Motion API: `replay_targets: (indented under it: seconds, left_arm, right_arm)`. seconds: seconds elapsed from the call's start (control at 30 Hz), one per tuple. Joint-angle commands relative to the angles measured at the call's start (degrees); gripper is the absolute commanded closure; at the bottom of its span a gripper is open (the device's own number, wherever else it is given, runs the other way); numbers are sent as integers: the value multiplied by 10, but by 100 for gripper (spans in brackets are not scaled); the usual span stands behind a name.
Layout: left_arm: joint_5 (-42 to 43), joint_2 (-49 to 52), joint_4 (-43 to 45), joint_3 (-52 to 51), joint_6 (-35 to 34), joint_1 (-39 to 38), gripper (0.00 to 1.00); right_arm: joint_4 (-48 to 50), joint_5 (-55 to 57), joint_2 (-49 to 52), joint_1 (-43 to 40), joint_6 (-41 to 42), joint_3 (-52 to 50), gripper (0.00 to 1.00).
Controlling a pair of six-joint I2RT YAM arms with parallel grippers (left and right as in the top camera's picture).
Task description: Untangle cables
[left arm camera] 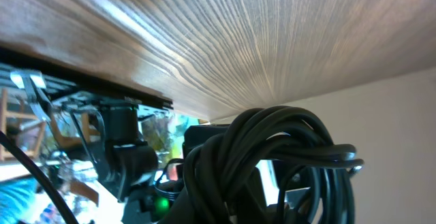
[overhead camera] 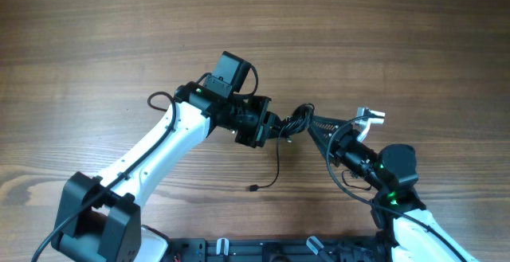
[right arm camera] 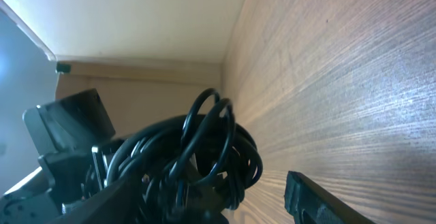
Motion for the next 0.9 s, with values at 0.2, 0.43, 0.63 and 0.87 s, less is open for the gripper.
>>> replay_targets:
  seconds: [0.2, 0.43, 0.63, 0.87]
  left_arm:
    - [20, -6, 31, 0, 99, -8, 96]
    - [52, -5, 98, 0, 102, -17, 96]
    - [52, -2, 98, 0, 145, -36, 96]
    - [137, -2, 108, 0, 223, -38, 96]
  right_arm:
    - [-33, -3, -1, 1, 8, 7, 39]
    - [-32, -17, 10, 1, 8, 7, 41]
    - [12, -8, 10, 1, 8, 7, 41]
    - [2, 67, 18, 1, -41, 7, 74]
